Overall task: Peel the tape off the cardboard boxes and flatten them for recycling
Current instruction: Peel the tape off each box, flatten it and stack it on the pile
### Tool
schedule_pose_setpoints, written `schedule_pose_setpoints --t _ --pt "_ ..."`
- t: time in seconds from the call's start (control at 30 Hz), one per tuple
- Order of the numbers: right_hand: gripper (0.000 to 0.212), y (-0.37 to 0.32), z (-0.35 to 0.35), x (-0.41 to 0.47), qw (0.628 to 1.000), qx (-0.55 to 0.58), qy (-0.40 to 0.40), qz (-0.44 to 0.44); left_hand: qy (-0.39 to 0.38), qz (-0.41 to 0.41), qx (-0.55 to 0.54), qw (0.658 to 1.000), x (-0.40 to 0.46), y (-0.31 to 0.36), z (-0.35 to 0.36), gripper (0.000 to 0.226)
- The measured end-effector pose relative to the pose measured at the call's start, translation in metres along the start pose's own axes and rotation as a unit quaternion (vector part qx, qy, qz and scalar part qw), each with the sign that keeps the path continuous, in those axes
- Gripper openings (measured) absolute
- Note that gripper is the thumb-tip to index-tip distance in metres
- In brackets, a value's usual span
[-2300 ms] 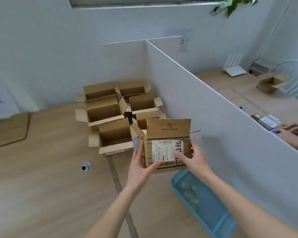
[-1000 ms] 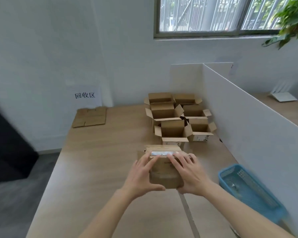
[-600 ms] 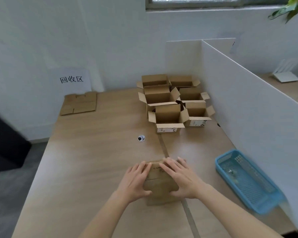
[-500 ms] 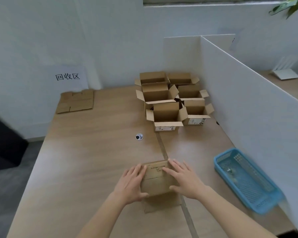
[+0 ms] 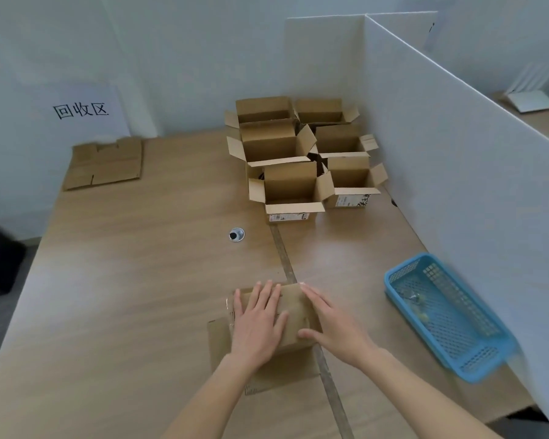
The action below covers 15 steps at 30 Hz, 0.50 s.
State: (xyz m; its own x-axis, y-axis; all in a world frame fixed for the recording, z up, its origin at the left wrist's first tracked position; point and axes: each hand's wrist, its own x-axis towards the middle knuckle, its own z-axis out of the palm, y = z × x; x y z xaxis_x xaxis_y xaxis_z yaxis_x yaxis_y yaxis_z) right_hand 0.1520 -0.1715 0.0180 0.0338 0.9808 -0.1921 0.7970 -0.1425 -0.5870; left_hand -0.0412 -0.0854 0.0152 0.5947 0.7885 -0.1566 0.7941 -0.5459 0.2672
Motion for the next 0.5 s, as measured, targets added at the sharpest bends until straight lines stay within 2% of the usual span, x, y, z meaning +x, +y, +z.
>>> schedule_pose_setpoints --t 0.17,0.23,0.33,0.5 --pt "0.091 0.018 0.007 -0.008 0.995 0.089 0.020 0.041 0.026 0.015 0.045 0.999 0.000 -0.001 0.011 0.080" --pt "0.076 0.021 0.004 -0.001 0.991 0.116 0.034 0.061 0.030 0.013 0.041 0.999 0.005 0.000 0.011 0.078" --pt "0.057 0.020 -0.001 0.017 0.992 0.095 0.050 0.064 0.044 0.015 0.046 0.998 0.011 0.002 0.012 0.071" --pt "0.054 0.021 -0.002 0.027 0.992 0.111 0.028 0.042 0.074 0.027 0.068 0.995 0.012 0.000 0.017 0.070"
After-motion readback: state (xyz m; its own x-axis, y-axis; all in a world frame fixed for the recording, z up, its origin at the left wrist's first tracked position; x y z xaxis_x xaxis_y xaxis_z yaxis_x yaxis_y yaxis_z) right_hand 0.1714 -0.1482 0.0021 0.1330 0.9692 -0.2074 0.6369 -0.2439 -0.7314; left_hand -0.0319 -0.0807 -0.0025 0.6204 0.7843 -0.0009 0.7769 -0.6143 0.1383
